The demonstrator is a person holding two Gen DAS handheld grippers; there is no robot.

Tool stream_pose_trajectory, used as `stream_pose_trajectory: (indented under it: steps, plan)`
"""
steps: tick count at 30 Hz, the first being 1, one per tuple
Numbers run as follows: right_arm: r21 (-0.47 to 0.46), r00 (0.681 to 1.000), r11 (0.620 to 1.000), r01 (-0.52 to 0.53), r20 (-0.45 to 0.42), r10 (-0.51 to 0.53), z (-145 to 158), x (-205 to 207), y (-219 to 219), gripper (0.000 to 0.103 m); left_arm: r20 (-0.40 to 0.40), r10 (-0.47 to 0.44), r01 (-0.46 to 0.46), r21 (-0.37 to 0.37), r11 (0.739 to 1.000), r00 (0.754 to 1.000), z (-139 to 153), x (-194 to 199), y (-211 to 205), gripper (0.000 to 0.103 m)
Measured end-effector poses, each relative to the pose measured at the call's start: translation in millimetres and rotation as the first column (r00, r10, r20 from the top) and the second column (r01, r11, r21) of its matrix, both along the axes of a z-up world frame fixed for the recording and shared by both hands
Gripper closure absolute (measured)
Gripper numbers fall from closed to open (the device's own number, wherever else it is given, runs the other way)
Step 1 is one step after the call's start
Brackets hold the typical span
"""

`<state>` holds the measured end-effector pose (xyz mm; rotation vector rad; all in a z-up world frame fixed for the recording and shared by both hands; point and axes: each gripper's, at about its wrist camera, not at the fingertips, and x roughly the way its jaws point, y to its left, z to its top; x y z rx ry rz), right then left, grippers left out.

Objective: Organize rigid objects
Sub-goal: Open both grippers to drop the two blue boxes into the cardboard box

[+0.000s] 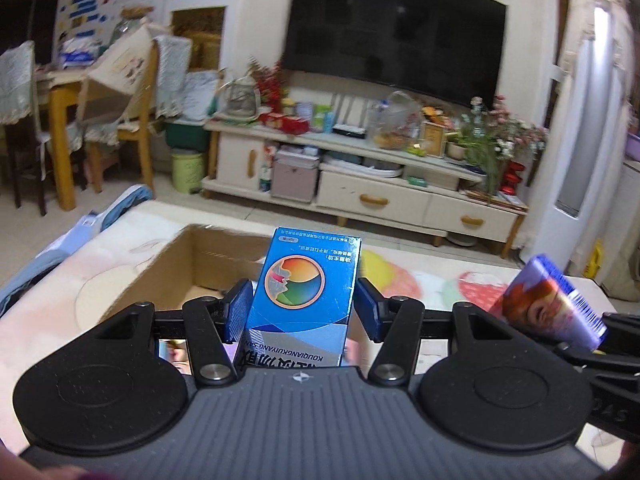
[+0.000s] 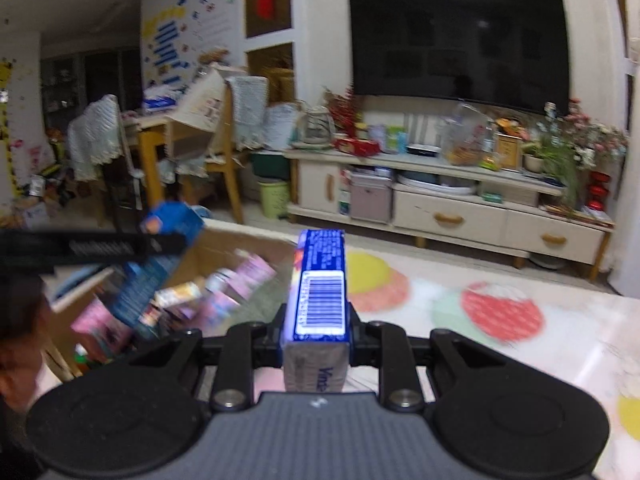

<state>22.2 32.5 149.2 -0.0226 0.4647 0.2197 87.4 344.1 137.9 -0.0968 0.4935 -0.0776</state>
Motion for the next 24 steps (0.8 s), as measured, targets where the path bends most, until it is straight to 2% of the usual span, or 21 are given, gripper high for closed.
stream_pose_trajectory:
  steps: [9, 15, 22, 24]
  plan:
    - [-0.002, 0.994, 0.994, -0.108, -0.008, 0.108, -5.3, 54.0, 49.8, 0.080, -0.094, 0.087, -0.091, -0.034, 0.995, 0.992, -21.1, 38.7, 26.1, 0.035]
    - [0.001, 0.990, 0.991, -0.132, -0.043, 0.132, -20.0, 82.5, 64.0, 0.080, -0.133, 0.103, -0.110, -0.048, 0.993, 0.986, -26.6, 41.0, 32.3, 0.035]
    - [0.026, 0.986, 0.988, -0.151, -0.064, 0.153, -29.4, 95.1, 74.5, 0.079, -0.165, 0.115, -0.124, -0.048, 0.991, 0.980, -28.2, 38.0, 30.1, 0.035]
    - [0.032, 0.984, 0.987, -0.159, -0.072, 0.161, -30.3, 95.7, 76.4, 0.073, -0.167, 0.132, -0.142, -0.049, 0.989, 0.977, -27.5, 36.0, 30.2, 0.034]
